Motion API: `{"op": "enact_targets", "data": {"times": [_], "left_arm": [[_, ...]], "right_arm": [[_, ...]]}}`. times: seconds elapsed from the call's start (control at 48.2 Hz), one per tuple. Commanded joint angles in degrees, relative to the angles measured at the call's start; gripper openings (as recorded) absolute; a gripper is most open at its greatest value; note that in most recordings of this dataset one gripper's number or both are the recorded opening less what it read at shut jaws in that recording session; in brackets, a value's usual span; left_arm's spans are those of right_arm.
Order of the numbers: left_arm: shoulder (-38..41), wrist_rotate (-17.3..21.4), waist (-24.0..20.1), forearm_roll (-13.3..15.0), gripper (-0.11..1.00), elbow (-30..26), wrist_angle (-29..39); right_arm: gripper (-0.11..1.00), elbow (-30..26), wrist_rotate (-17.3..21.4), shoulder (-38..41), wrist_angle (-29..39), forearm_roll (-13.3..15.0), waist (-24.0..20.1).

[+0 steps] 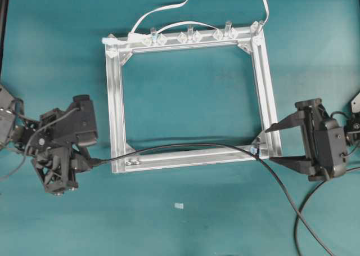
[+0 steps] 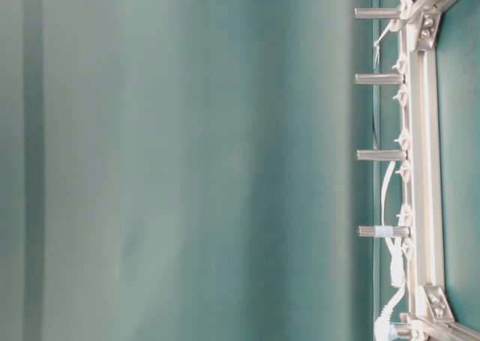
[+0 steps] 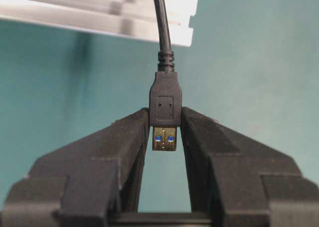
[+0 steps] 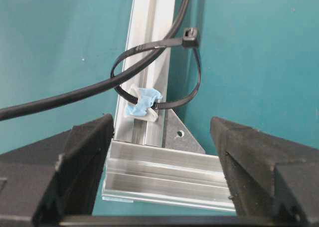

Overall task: Insert the wire through the string loop located on the right side.
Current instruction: 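Draw the cable further left through the loop with the left gripper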

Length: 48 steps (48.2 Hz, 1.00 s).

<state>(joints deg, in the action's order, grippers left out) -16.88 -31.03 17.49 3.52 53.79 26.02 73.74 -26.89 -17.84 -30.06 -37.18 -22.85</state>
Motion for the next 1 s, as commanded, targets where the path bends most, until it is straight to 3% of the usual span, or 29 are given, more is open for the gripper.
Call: {"op": "enact_targets", "data": {"times": [0.0, 0.207, 0.352, 0.415, 0.539, 0.788, 0.974], "left_arm": [[1.49, -0.18, 0.53, 0.18, 0.22, -2.29, 1.05], [4.83, -0.18, 0.79, 0.09, 0.25, -3.16, 2.2], [5.19, 0.0, 0.79, -0.09, 0.66, -2.9, 2.9], [5.01, 0.0, 0.79, -0.09, 0.79, -2.9, 2.81], [4.83, 0.18, 0.79, -0.26, 0.62, -2.99, 2.81], [4.57, 2.11, 0.88, -1.05, 0.6, -3.69, 2.46], [2.46, 7.65, 0.35, -1.32, 0.6, -4.57, 2.29]], "right_arm": [[0.86, -0.26, 0.18, -0.53, -0.53, 0.0, 0.09], [0.86, -0.44, 0.18, -0.53, -0.53, 0.0, 0.09], [0.86, -0.35, 0.18, -0.53, -0.44, 0.0, 0.09], [0.86, -0.26, 0.18, -0.53, -0.35, 0.0, 0.09], [0.86, -0.35, 0.18, -0.53, -0.26, 0.0, 0.09], [0.86, -0.62, 0.18, -0.7, -0.35, 0.0, 0.09], [0.86, -0.35, 0.0, -4.57, -2.29, 0.0, 0.09]]}}
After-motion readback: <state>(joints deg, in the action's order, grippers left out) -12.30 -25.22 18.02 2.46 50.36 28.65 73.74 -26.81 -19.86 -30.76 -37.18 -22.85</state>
